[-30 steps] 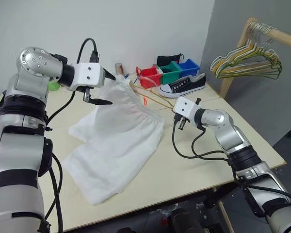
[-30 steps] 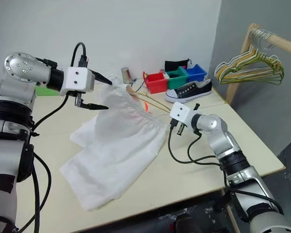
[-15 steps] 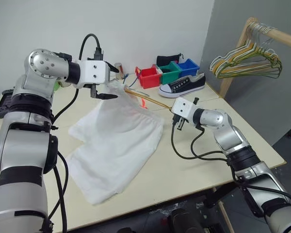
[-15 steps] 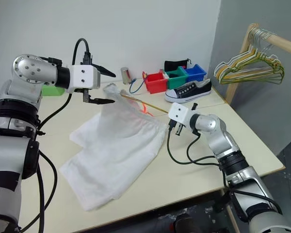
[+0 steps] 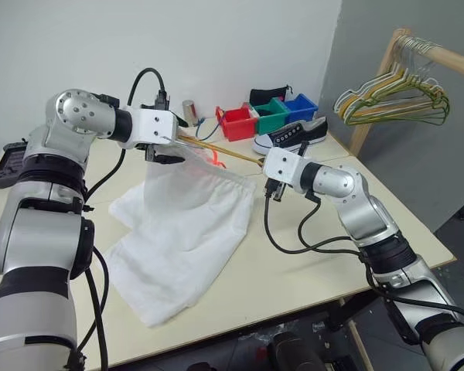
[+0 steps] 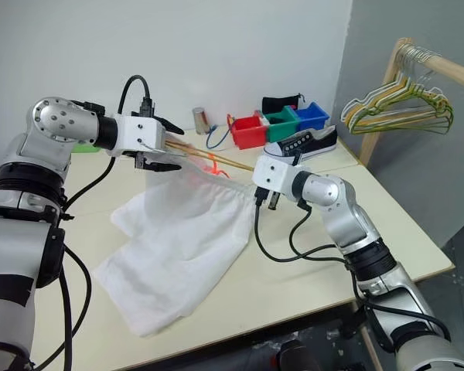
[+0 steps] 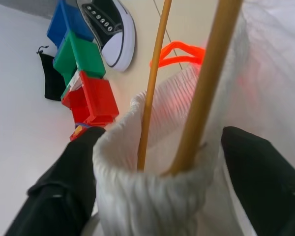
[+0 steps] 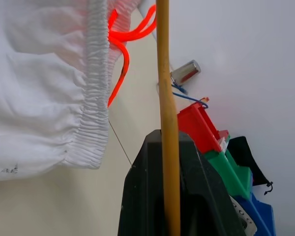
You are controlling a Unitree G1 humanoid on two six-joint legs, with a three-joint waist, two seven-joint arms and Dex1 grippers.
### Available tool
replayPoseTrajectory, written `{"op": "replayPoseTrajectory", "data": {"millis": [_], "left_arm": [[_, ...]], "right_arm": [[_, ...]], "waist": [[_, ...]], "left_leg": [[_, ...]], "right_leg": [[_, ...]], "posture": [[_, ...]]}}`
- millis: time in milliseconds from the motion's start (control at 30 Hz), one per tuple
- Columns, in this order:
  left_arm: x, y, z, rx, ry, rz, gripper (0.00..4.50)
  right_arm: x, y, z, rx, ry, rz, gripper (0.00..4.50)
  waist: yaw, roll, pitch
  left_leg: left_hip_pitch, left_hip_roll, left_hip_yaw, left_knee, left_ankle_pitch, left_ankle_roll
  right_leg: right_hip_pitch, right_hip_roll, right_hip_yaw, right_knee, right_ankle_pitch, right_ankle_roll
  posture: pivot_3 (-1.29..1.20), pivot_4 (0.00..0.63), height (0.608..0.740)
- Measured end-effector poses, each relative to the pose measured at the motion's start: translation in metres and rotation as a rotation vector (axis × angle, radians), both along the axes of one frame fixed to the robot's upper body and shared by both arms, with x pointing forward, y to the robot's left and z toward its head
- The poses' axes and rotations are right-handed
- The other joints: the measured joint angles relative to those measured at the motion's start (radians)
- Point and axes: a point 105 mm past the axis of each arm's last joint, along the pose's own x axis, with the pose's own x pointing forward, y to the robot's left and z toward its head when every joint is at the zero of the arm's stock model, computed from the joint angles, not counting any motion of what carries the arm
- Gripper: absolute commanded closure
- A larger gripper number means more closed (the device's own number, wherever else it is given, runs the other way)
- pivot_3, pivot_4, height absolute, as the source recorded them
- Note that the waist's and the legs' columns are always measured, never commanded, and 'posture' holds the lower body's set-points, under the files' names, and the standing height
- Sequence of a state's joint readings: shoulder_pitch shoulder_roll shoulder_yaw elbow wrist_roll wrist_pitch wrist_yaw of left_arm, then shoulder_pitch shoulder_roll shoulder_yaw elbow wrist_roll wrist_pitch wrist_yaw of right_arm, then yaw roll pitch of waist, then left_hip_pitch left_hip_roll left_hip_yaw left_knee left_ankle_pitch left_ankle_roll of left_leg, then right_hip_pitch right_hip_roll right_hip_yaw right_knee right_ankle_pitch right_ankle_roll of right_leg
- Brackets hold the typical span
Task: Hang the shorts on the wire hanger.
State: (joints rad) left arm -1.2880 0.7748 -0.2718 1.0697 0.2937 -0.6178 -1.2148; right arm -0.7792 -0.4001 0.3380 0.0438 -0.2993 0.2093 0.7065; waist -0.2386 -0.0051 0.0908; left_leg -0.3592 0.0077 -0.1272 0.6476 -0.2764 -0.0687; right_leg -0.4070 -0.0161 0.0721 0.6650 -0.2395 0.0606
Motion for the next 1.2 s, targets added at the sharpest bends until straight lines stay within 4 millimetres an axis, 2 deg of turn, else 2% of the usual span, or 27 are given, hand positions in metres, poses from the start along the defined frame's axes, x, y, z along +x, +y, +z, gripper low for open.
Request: {"op": "replayPoseTrajectory", "data": {"millis": [67,500,800,933,1033,1100,1200], "left_arm": [[0.001,-0.001,-0.001,0.005,-0.004,0.002,1.67],[0.003,-0.004,-0.002,0.004,-0.014,0.001,4.4],[0.002,-0.004,-0.004,0.006,-0.008,-0.001,4.47],[0.0,-0.003,-0.015,0.005,0.016,-0.007,4.5],[-0.004,-0.006,-0.029,0.0,0.044,-0.034,4.5],[-0.007,-0.007,-0.037,-0.001,0.059,-0.042,4.5],[-0.014,-0.011,-0.05,-0.031,0.076,-0.064,4.5]], "right_arm": [[-0.001,0.0,0.0,-0.002,-0.001,0.003,4.5],[-0.001,0.0,-0.003,-0.011,0.024,0.003,4.5],[-0.002,0.0,-0.004,-0.007,0.06,0.0,4.5],[-0.005,0.002,-0.008,0.005,0.105,0.015,3.71],[-0.01,0.004,-0.008,0.009,0.131,0.042,2.9],[-0.012,0.004,-0.01,0.012,0.148,0.049,2.57],[-0.016,-0.004,-0.015,-0.009,0.199,0.055,1.87]], "waist": [[-0.003,0.0,0.0],[-0.013,0.0,0.0],[-0.013,0.0,0.0],[-0.013,0.0,0.0],[-0.013,0.0,0.0],[-0.013,-0.001,-0.001],[-0.012,0.0,-0.001]], "left_leg": [[0.0,0.0,0.0,0.0,0.0,0.0],[0.0,0.0,0.0,0.0,0.0,0.0],[0.0,0.0,0.0,0.0,0.0,0.0],[0.0,0.0,0.0,0.0,0.0,0.0],[0.0,-0.001,-0.001,0.0,0.0,0.0],[0.0,-0.001,-0.001,0.0,0.0,0.0],[0.0,-0.002,-0.001,0.0,0.0,0.0]], "right_leg": [[0.0,0.0,0.0,0.0,0.0,0.0],[0.0,0.0,0.0,0.0,0.0,-0.001],[0.0,-0.001,0.0,0.0,0.001,-0.001],[0.0,-0.001,0.0,0.0,0.001,-0.001],[0.0,-0.001,-0.001,0.0,0.001,-0.001],[0.0,-0.001,-0.001,0.001,0.001,-0.001],[0.0,-0.003,-0.001,0.001,0.001,-0.001]], "posture": [[-0.18,0.0,0.74],[-0.18,0.0,0.74],[-0.18,0.0,0.74],[-0.18,0.0,0.74],[-0.18,0.0,0.74],[-0.18,0.0,0.74],[-0.18,0.0,0.74]]}}
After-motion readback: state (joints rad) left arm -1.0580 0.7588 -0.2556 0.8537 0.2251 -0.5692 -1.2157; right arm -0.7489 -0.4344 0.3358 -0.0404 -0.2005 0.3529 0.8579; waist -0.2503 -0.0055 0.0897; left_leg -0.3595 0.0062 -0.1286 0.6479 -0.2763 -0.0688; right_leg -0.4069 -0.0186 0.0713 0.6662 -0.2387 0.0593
